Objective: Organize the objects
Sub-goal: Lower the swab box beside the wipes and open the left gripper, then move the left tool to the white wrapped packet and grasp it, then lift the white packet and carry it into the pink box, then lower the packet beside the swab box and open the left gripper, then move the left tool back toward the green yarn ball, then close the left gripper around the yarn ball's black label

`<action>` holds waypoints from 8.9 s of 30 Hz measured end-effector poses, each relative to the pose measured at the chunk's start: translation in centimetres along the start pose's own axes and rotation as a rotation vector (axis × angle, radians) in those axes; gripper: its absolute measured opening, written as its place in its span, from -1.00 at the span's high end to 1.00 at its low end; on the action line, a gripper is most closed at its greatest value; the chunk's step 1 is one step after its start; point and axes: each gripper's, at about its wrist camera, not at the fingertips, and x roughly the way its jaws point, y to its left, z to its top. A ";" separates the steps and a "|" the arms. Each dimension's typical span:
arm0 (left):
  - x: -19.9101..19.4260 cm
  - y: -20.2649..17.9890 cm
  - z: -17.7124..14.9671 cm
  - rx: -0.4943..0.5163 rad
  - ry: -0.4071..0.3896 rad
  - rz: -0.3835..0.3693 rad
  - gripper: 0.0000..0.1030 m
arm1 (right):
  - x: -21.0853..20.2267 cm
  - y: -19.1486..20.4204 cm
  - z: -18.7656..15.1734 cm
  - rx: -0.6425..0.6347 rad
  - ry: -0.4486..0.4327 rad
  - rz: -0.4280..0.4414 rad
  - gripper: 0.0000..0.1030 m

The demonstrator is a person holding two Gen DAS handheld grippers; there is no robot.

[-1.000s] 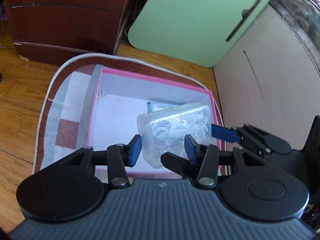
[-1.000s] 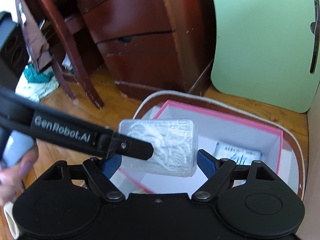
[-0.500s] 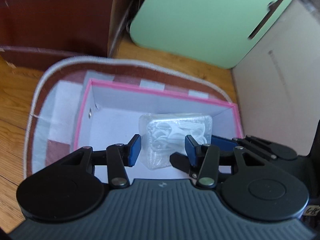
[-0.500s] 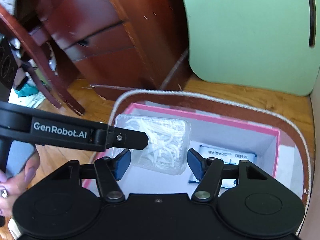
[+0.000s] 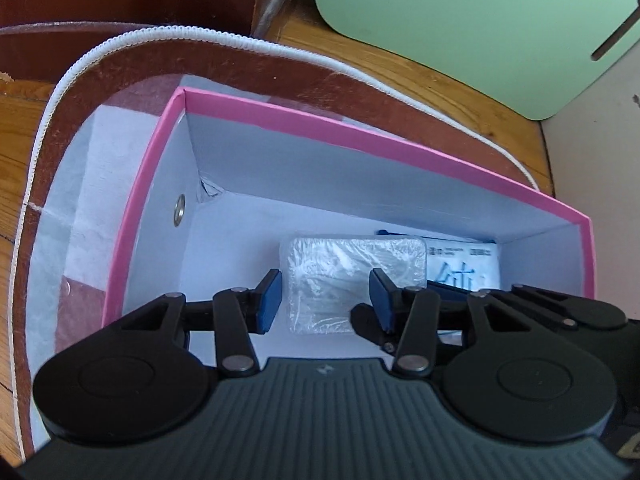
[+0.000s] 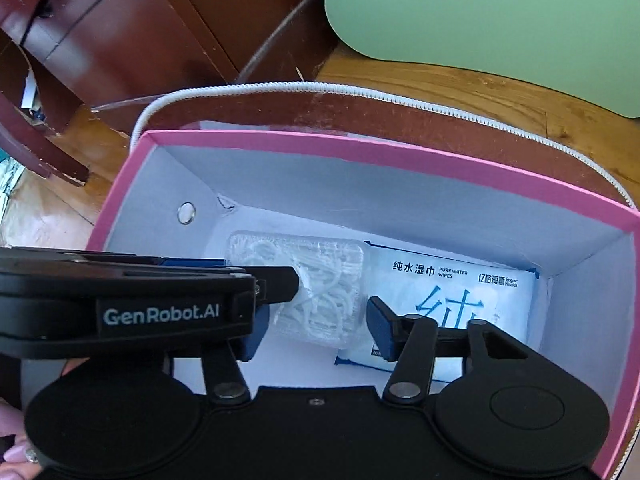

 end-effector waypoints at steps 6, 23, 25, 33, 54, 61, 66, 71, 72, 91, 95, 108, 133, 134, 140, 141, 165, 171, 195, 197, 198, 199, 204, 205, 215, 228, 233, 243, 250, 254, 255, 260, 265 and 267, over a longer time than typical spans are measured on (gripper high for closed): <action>0.5 -0.2 0.1 0.011 -0.070 0.040 0.16 | 0.3 -0.6 0.0 0.090 -0.024 -0.008 0.14; -6.9 -2.4 -3.1 0.208 -0.141 0.046 0.05 | -5.1 1.6 -3.1 0.033 -0.157 -0.082 -0.05; -8.7 -2.6 -3.7 0.245 -0.133 0.035 0.03 | -6.6 2.1 -3.9 0.017 -0.162 -0.080 -0.06; -15.9 -3.9 -6.0 0.330 -0.114 0.004 -0.11 | -13.5 4.5 -6.3 -0.060 -0.187 -0.099 -0.12; -21.7 -2.7 -18.4 0.582 0.062 -0.051 -0.35 | -24.0 5.9 -22.3 0.008 -0.147 -0.070 -0.51; -18.9 -3.3 -21.8 0.620 0.112 -0.125 -0.47 | -20.6 5.5 -26.8 0.038 -0.029 -0.025 -0.53; -15.4 -4.1 -24.0 0.630 0.089 -0.188 -0.47 | -18.4 5.5 -28.7 0.119 0.010 0.036 -0.53; -13.2 -5.3 -25.6 0.696 0.004 -0.184 -0.44 | -16.2 5.2 -29.7 0.089 -0.027 -0.030 -0.53; -12.7 -5.6 -25.8 0.705 0.003 -0.175 -0.44 | -15.6 4.8 -29.6 0.122 -0.023 -0.034 -0.53; -3.9 -6.2 -26.9 0.553 0.161 -0.307 -0.01 | -10.0 0.4 -31.3 0.175 -0.119 -0.133 -0.52; -3.0 -6.6 -26.9 0.589 0.145 -0.253 0.14 | -9.8 1.0 -31.1 0.124 -0.112 -0.174 -0.52; -1.6 -5.5 -26.5 0.371 0.200 -0.312 0.28 | -8.5 -1.0 -32.0 0.175 -0.122 -0.156 -0.26; -10.1 -3.6 -23.8 0.282 0.056 -0.305 0.28 | -13.7 3.3 -27.8 0.047 -0.221 -0.108 -0.57; -10.8 -3.3 -23.4 0.280 0.038 -0.306 0.28 | -14.1 3.7 -27.4 0.040 -0.232 -0.099 -0.57; -14.7 -2.7 -20.9 0.291 -0.053 -0.292 0.28 | -16.2 5.9 -24.8 -0.018 -0.280 -0.062 -0.59; -15.3 -2.7 -20.4 0.292 -0.068 -0.292 0.28 | -16.6 6.2 -24.3 -0.027 -0.291 -0.059 -0.59; -15.2 -1.2 -8.9 0.261 -0.206 -0.114 0.28 | -14.3 7.1 -10.5 -0.149 -0.295 0.047 -0.46; -11.4 -1.4 -6.1 0.260 -0.154 -0.052 0.27 | -10.8 4.8 -7.5 -0.117 -0.220 0.046 -0.14; -2.4 -0.1 -3.9 0.124 -0.083 0.104 0.28 | -0.6 0.7 -3.6 0.001 -0.017 -0.030 0.29; -2.8 -0.2 -4.0 0.130 -0.103 0.118 0.28 | -0.5 0.3 -3.6 0.027 -0.030 -0.042 0.29; -3.2 -0.2 -4.1 0.128 -0.107 0.109 0.27 | -0.8 0.0 -3.7 0.044 -0.036 -0.028 0.29; -3.6 -0.3 -4.1 0.129 -0.108 0.096 0.27 | -1.2 -0.3 -3.9 0.064 -0.041 -0.017 0.29; -6.7 -1.4 -4.5 0.200 -0.139 0.083 0.27 | -4.1 -0.3 -4.9 0.054 -0.076 -0.026 0.26; -7.4 -1.6 -4.7 0.212 -0.141 0.084 0.27 | -4.9 -0.1 -5.1 0.050 -0.085 -0.025 0.26; -16.0 -2.3 -7.5 0.315 -0.080 0.015 0.08 | -13.1 0.7 -7.2 0.166 -0.085 0.015 0.12; -22.6 -1.8 -14.9 0.533 -0.094 0.082 -0.20 | -20.2 4.1 -13.8 0.082 -0.186 -0.068 -0.18; -22.3 -0.1 -17.6 0.543 -0.035 0.023 -0.20 | -19.5 5.7 -16.0 0.015 -0.117 -0.057 -0.22; -19.7 2.4 -20.0 0.509 0.029 -0.039 -0.25 | -14.9 9.1 -21.2 -0.152 0.008 0.188 -0.55; -16.1 4.5 -18.6 0.475 0.064 -0.029 -0.31 | -13.6 11.2 -21.6 -0.158 -0.083 0.366 -0.66; -14.3 5.1 -18.0 0.466 0.062 -0.065 -0.33 | -11.5 11.4 -20.9 -0.099 -0.085 0.359 -0.67; -13.8 5.2 -17.8 0.459 0.063 -0.067 -0.33 | -10.6 11.4 -20.7 -0.079 -0.077 0.338 -0.67; -11.4 6.0 -16.8 0.380 0.053 -0.118 -0.33 | -7.8 10.7 -21.0 0.057 -0.115 0.311 -0.62; -9.8 7.0 -16.2 0.349 0.074 -0.139 -0.33 | -5.8 10.6 -21.7 0.138 -0.092 0.318 -0.62; -9.3 7.2 -16.3 0.350 0.096 -0.139 -0.33 | -5.2 11.0 -21.8 0.114 -0.081 0.267 -0.62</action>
